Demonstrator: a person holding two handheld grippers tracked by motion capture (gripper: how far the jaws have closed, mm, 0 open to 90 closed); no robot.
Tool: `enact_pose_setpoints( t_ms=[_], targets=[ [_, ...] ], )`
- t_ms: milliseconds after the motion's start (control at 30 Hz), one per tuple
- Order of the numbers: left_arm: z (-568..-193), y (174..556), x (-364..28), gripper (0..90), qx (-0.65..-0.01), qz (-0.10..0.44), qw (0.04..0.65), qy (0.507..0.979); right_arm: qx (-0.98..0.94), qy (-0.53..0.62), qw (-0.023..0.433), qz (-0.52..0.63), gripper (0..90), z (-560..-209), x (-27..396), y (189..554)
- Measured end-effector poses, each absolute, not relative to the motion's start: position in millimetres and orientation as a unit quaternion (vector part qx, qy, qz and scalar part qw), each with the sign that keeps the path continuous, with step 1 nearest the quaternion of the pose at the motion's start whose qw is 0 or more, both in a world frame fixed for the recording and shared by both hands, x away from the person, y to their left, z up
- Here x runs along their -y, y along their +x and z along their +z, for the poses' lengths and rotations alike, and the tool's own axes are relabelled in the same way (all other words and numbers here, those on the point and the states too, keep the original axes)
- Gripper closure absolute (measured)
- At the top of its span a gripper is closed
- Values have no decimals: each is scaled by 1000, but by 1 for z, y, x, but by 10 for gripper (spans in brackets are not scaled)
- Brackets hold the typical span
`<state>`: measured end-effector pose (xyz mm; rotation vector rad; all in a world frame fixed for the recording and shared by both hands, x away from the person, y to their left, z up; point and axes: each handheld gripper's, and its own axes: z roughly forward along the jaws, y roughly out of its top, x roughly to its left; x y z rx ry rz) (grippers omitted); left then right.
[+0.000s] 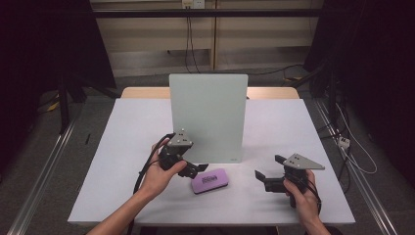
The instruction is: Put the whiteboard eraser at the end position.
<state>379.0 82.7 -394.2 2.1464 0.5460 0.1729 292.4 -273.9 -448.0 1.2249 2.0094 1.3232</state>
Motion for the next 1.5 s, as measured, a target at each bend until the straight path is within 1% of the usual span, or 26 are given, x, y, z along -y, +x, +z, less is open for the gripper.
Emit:
enact_pose_setpoints(
  t_ms=[133, 200, 333, 400, 467, 567, 900, 1300, 1500],
  targets=[
    [-391, 377, -89, 65, -221, 84, 443, 865, -725, 443, 220, 479, 41, -448, 274, 293],
    [-389, 376, -92, 65, -227, 90, 451, 858, -726, 443, 220, 478, 41, -448, 274, 293],
    [-384, 376, -103, 63, -240, 125, 460, 846, -727, 443, 220, 476, 41, -448, 274, 293],
    [-385, 375, -107, 62, -248, 121, 474, 836, -727, 443, 219, 477, 41, -448, 273, 293],
    [-385, 375, -112, 62, -249, 124, 472, 837, -728, 443, 219, 476, 41, -448, 273, 293],
    [-389, 375, -121, 64, -265, 105, 493, 822, -727, 444, 218, 476, 41, -448, 274, 293],
    [-393, 371, -148, 61, -298, 139, 485, 810, -728, 443, 218, 476, 41, -449, 271, 294],
    [-401, 357, -179, 61, -319, 163, 471, 806, -728, 443, 219, 475, 42, -449, 271, 293],
    [-401, 349, -191, 61, -331, 187, 463, 801, -727, 446, 220, 473, 42, -449, 272, 292]
  ],
)
